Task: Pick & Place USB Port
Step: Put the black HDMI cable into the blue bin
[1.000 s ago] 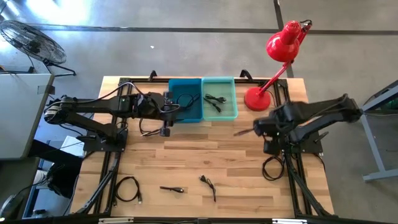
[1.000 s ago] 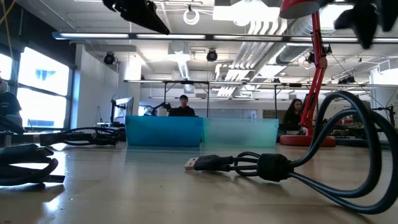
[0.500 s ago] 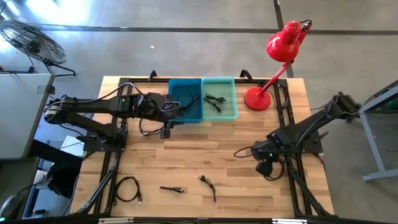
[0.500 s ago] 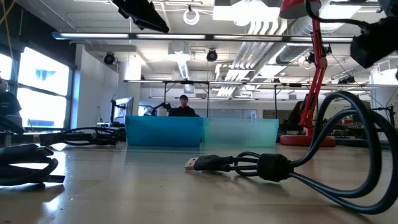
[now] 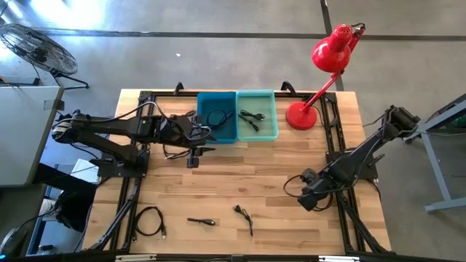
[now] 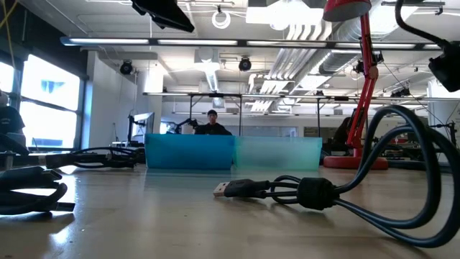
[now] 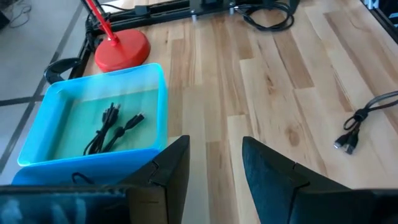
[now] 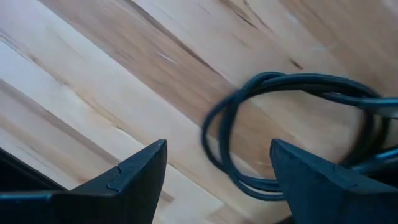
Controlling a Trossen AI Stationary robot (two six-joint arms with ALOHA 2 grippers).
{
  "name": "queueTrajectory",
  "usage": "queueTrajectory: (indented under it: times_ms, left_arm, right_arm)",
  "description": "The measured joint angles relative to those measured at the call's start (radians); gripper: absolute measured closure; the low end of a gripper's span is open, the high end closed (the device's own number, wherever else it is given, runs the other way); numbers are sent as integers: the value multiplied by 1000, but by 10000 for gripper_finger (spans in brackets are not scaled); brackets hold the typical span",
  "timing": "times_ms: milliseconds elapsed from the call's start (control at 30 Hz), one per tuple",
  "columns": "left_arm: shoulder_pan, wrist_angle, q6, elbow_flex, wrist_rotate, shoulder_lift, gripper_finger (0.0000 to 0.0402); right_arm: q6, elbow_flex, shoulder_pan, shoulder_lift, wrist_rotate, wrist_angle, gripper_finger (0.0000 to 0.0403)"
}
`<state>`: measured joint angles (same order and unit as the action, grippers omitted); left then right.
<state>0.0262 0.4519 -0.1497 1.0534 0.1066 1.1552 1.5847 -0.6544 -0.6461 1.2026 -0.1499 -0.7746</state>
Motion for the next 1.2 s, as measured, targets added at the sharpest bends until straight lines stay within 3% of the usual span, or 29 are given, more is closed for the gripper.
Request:
queueTrajectory:
  times_ms: [233, 733, 900, 1067, 1200]
  left_arm:
    - [0, 8, -34, 0, -14, 0, 257]
    - [0, 30, -104, 0, -10, 0, 257]
    - [0, 30, -119, 0, -10, 0, 257]
    - [0, 31, -139, 0, -14, 0, 257]
    - [0, 43, -142, 0, -14, 0, 257]
  right_arm:
    - [119, 0, -55, 65, 29, 12, 126]
    - [160, -17, -66, 362, -3, 103, 131]
    - [142, -21, -62, 368, 25, 95, 203]
    - [29, -15, -30, 354, 35, 61, 359]
    - [-41, -15, 13, 353, 13, 41, 377]
